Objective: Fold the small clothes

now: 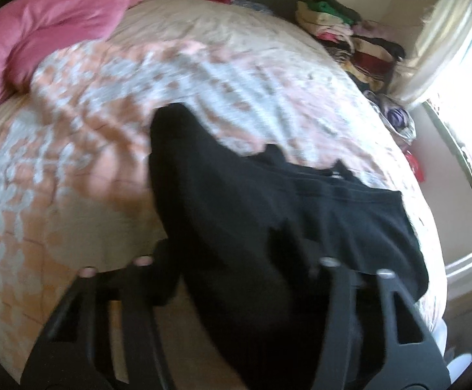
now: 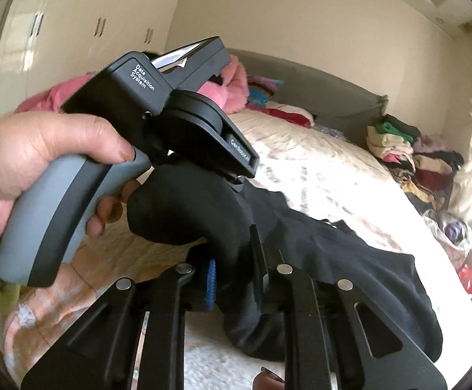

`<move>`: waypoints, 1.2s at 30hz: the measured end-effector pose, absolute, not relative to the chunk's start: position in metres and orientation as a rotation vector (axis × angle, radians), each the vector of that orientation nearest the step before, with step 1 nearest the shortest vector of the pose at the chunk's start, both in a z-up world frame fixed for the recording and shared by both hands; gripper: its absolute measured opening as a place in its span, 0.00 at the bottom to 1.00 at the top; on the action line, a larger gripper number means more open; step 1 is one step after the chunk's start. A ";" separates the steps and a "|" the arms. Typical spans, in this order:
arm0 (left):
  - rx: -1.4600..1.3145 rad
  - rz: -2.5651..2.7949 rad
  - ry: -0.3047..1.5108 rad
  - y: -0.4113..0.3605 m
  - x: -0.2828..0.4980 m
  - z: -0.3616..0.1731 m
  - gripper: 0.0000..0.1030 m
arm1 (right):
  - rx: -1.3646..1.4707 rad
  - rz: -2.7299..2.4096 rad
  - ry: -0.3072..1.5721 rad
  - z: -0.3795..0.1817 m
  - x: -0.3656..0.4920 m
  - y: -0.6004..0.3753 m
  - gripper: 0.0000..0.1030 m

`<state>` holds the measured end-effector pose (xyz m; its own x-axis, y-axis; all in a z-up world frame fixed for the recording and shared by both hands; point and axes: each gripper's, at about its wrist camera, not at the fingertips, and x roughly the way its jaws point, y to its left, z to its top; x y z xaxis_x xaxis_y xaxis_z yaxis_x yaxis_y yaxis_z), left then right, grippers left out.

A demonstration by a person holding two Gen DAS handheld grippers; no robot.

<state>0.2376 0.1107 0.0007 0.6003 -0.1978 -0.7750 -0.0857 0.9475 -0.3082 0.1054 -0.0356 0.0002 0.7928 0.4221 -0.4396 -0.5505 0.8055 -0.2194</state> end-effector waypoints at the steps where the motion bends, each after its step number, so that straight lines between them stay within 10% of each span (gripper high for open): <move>1: -0.320 -0.072 0.923 0.105 0.238 0.004 0.33 | -0.332 0.523 0.381 0.003 0.104 -0.042 0.15; 36: -0.096 -0.267 0.948 -0.107 0.287 0.028 0.33 | 0.088 0.255 0.486 -0.003 0.119 -0.218 0.12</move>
